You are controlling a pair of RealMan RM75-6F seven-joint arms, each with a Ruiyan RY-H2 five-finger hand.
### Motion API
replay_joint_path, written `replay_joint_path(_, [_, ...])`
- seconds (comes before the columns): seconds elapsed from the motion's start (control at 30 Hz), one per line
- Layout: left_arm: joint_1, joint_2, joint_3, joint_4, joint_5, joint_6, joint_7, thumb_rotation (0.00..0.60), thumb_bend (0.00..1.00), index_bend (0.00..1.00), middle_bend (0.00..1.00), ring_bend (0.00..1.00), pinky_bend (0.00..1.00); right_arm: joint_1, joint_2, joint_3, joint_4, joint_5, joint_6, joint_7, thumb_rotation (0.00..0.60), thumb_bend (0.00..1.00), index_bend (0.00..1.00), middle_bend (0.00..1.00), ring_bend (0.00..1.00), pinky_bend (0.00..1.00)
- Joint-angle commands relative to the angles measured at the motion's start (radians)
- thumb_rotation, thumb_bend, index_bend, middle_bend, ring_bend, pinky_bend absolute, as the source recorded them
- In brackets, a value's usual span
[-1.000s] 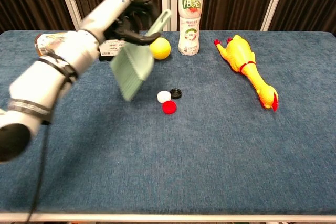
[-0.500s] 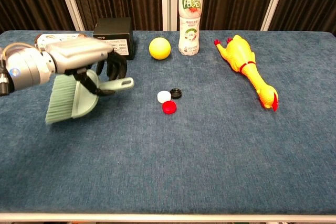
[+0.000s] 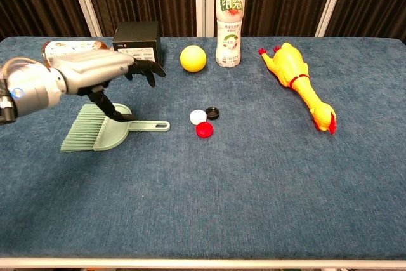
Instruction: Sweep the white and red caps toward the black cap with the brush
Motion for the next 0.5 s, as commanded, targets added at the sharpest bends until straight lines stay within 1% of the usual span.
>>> replay_joint_path(0.03, [0.08, 0.079, -0.015, -0.072, -0.01, 0.101, -0.05, 0.6, 0.21, 0.14, 0.22, 0.15, 0.22, 0.007, 0.005, -0.004, 0.002, 0.005, -0.018, 0.002, 0.6, 0.09, 0.0, 0.17, 0.0, 0.06])
replay_joint_path(0.13, [0.145, 0.144, -0.024, -0.118, -0.028, 0.189, -0.039, 0.6, 0.2, 0.14, 0.22, 0.15, 0.22, 0.012, 0.008, -0.004, 0.008, 0.007, -0.029, 0.015, 0.6, 0.09, 0.0, 0.16, 0.0, 0.06])
replay_joint_path(0.23, [0.238, 0.212, -0.021, -0.143, -0.042, 0.314, -0.013, 0.6, 0.2, 0.14, 0.22, 0.15, 0.22, 0.02, 0.015, -0.007, 0.022, 0.009, -0.053, 0.045, 0.6, 0.09, 0.0, 0.16, 0.0, 0.06])
replay_joint_path(0.37, [0.358, 0.268, 0.006, -0.139, -0.041, 0.457, 0.016, 0.6, 0.2, 0.18, 0.22, 0.15, 0.21, 0.031, 0.014, -0.018, 0.038, -0.018, -0.062, 0.053, 0.6, 0.1, 0.0, 0.12, 0.0, 0.06])
replay_joint_path(0.5, [0.479, 0.311, 0.045, -0.166, -0.034, 0.573, -0.002, 0.6, 0.2, 0.18, 0.22, 0.15, 0.2, 0.038, -0.003, -0.024, 0.051, -0.041, -0.058, 0.046, 0.6, 0.1, 0.0, 0.09, 0.0, 0.04])
